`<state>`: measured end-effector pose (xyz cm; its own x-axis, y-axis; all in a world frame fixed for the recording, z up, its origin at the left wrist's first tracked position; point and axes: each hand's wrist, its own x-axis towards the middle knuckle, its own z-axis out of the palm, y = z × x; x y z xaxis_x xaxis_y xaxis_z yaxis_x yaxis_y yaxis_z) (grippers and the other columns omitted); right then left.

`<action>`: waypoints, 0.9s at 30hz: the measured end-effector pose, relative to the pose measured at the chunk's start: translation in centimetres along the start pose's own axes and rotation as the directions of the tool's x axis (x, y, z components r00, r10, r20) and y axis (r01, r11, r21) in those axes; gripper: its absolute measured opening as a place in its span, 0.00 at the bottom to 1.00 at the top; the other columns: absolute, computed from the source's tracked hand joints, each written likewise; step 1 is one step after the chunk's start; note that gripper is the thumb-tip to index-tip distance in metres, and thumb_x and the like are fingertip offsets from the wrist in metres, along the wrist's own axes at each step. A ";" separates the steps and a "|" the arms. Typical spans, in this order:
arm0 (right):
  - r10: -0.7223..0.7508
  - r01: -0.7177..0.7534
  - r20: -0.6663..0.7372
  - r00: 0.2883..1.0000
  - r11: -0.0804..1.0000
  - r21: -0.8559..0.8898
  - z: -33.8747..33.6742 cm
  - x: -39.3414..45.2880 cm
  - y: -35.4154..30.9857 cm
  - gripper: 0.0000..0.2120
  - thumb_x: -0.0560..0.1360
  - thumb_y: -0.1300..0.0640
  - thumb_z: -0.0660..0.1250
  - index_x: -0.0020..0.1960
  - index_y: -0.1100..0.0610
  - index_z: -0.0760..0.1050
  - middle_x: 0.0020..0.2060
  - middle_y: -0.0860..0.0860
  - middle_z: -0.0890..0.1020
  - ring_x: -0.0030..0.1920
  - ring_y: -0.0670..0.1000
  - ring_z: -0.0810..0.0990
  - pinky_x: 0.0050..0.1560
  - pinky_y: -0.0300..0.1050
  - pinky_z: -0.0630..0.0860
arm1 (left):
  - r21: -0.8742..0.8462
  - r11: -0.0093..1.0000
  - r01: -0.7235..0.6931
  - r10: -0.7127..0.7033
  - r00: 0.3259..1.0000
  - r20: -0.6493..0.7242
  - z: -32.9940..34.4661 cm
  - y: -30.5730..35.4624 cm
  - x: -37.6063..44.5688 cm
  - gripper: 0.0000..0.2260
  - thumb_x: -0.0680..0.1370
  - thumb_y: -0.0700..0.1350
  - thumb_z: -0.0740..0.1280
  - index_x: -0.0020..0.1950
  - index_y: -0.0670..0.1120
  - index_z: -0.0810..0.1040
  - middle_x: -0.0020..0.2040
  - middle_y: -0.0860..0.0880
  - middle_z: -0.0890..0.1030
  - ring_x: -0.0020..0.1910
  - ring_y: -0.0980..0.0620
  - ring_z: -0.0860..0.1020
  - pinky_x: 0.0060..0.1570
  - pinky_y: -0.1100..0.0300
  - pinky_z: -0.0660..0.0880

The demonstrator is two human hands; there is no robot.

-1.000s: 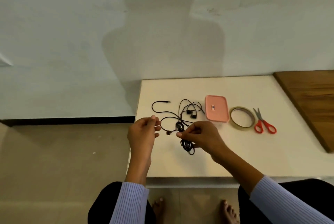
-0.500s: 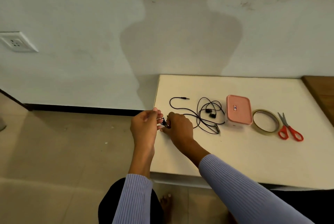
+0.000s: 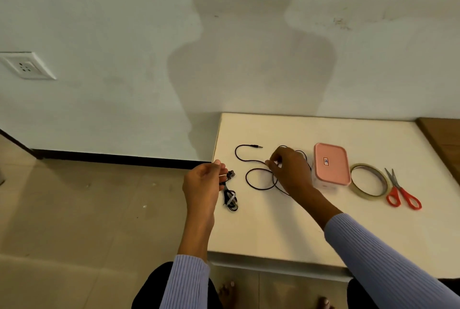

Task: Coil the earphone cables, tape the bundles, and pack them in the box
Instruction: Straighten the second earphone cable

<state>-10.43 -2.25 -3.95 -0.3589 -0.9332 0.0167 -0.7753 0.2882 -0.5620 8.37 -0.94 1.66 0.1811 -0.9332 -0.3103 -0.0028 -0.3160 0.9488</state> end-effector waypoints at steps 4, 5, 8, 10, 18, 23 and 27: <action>-0.110 0.143 0.173 0.979 0.971 -0.191 1.2 0.5 1.0 0.23 0.76 0.45 0.63 0.68 0.54 0.69 0.69 0.54 0.69 0.69 0.55 0.65 0.66 0.49 0.65 | -0.014 1.000 0.016 -0.016 1.000 0.027 0.7 0.2 -0.2 0.08 0.78 0.42 0.65 0.42 0.42 0.80 0.38 0.48 0.83 0.37 0.54 0.80 0.38 0.62 0.77; -0.122 0.178 0.224 0.967 0.952 -0.249 1.7 0.2 1.1 0.24 0.77 0.45 0.62 0.70 0.52 0.67 0.71 0.54 0.66 0.71 0.55 0.63 0.69 0.49 0.61 | -0.016 1.000 0.017 -0.016 0.999 0.032 0.9 0.2 -0.3 0.08 0.78 0.41 0.65 0.42 0.42 0.80 0.37 0.48 0.82 0.37 0.54 0.80 0.39 0.61 0.77; -0.187 0.247 0.218 0.958 0.923 -0.294 2.3 -1.7 2.1 0.19 0.79 0.50 0.60 0.69 0.53 0.69 0.70 0.55 0.68 0.69 0.57 0.66 0.67 0.48 0.64 | 0.002 1.000 0.012 -0.013 0.998 0.059 1.3 0.1 -0.4 0.08 0.78 0.42 0.65 0.41 0.43 0.80 0.38 0.47 0.83 0.37 0.54 0.80 0.38 0.61 0.77; -0.249 0.284 0.152 0.956 0.915 -0.287 2.1 -3.0 3.1 0.14 0.77 0.57 0.64 0.62 0.57 0.76 0.62 0.56 0.75 0.60 0.58 0.75 0.56 0.48 0.73 | 0.016 1.000 0.013 -0.015 0.997 0.080 1.6 -0.1 -0.6 0.08 0.78 0.42 0.65 0.41 0.43 0.80 0.39 0.46 0.83 0.37 0.54 0.80 0.37 0.62 0.76; -0.235 0.252 0.093 0.968 0.917 -0.308 0.0 -5.7 4.5 0.11 0.69 0.65 0.70 0.50 0.58 0.82 0.48 0.52 0.82 0.47 0.55 0.80 0.44 0.47 0.77 | 0.107 0.994 -0.006 -0.012 0.987 0.163 2.7 -0.3 -1.2 0.09 0.78 0.43 0.65 0.39 0.44 0.81 0.38 0.48 0.83 0.37 0.53 0.80 0.39 0.59 0.76; -0.225 0.234 0.064 0.972 0.934 -0.270 1.7 -3.7 -0.1 0.13 0.77 0.51 0.64 0.56 0.57 0.79 0.52 0.53 0.79 0.53 0.54 0.76 0.49 0.46 0.72 | 0.148 0.988 -0.034 0.007 0.984 0.177 3.5 -0.4 -1.5 0.09 0.78 0.43 0.65 0.40 0.45 0.81 0.39 0.48 0.83 0.39 0.52 0.81 0.40 0.58 0.77; -0.179 0.225 0.150 0.972 0.890 -0.396 3.2 -3.2 -1.8 0.08 0.77 0.62 0.61 0.55 0.59 0.74 0.54 0.54 0.76 0.53 0.54 0.74 0.45 0.43 0.66 | 0.184 0.981 -0.056 0.022 0.982 0.187 4.0 -0.3 -1.5 0.09 0.78 0.43 0.64 0.43 0.43 0.82 0.39 0.46 0.84 0.41 0.50 0.82 0.43 0.57 0.78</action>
<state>-6.25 -0.47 -5.61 -0.1324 -0.9912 -0.0072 -0.9767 0.1317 -0.1695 4.16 -0.11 1.60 -0.0057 -0.9553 -0.2954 -0.1937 -0.2888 0.9376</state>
